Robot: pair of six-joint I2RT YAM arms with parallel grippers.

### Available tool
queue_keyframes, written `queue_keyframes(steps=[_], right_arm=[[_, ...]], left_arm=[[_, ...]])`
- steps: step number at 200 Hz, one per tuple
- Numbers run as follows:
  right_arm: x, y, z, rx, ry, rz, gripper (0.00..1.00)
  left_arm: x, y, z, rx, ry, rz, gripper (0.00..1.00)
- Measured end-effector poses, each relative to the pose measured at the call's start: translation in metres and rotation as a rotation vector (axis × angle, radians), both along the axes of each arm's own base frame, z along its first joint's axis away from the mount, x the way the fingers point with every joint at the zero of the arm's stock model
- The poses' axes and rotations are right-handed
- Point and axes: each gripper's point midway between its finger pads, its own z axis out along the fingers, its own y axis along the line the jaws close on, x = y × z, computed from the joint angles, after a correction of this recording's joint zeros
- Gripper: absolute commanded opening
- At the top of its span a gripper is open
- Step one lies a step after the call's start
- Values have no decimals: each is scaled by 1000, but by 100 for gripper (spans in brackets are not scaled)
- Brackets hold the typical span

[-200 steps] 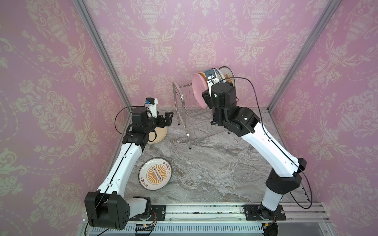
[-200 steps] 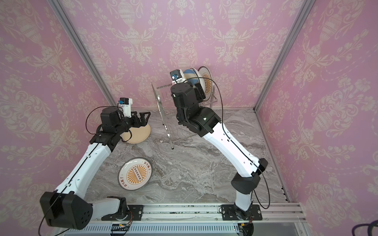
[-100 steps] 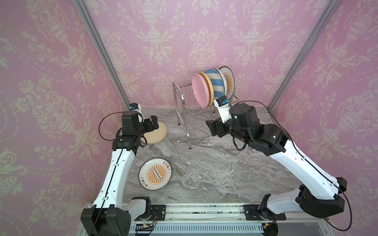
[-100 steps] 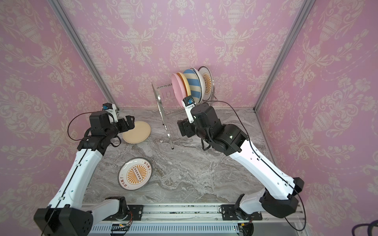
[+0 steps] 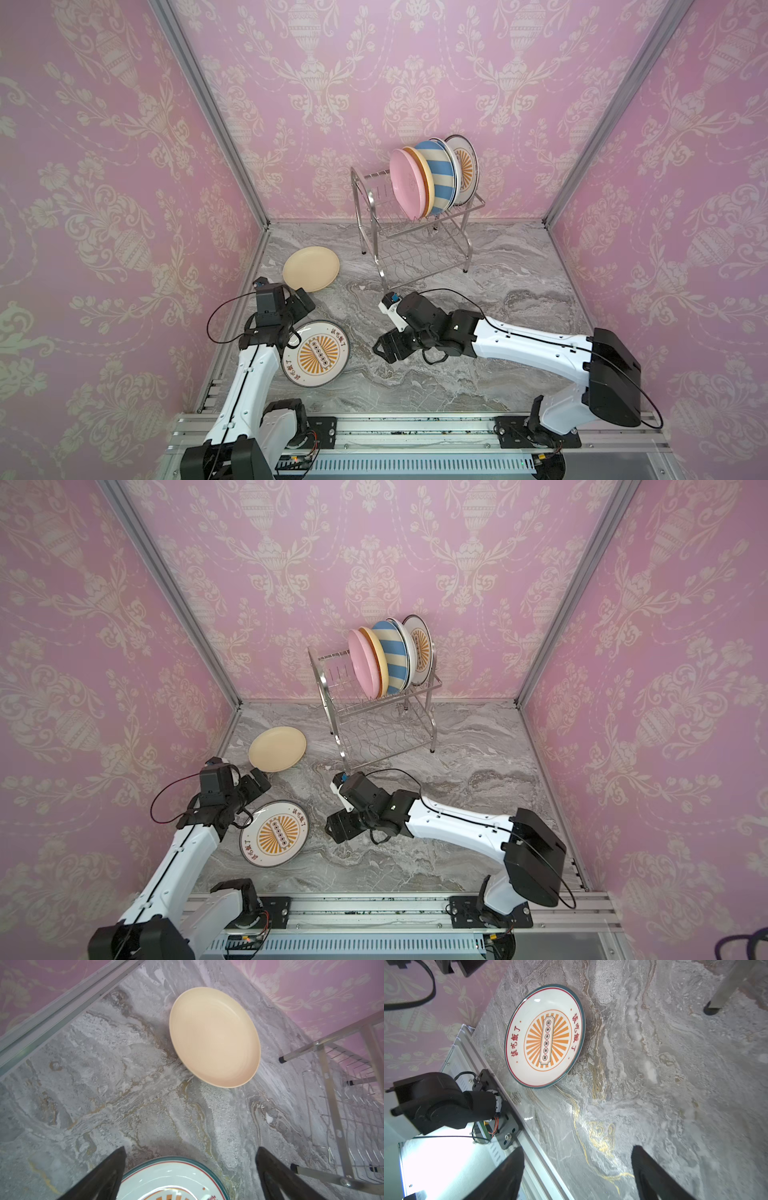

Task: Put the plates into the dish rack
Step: 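Grasp the white sunburst plate's rim with the right gripper while the left gripper holds it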

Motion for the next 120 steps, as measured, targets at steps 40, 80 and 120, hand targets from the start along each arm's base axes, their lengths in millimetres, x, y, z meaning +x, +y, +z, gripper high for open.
queue_keyframes(steps=[40,80,120], right_arm=[[14,49,-55,29,110,0,79],[20,80,-77,78,170,14,73],[23,100,-86,119,210,26,69]], left_arm=[[-11,16,-34,-62,34,93,99],[-11,15,-44,-113,22,96,99],[-12,8,-50,-149,18,76,99]])
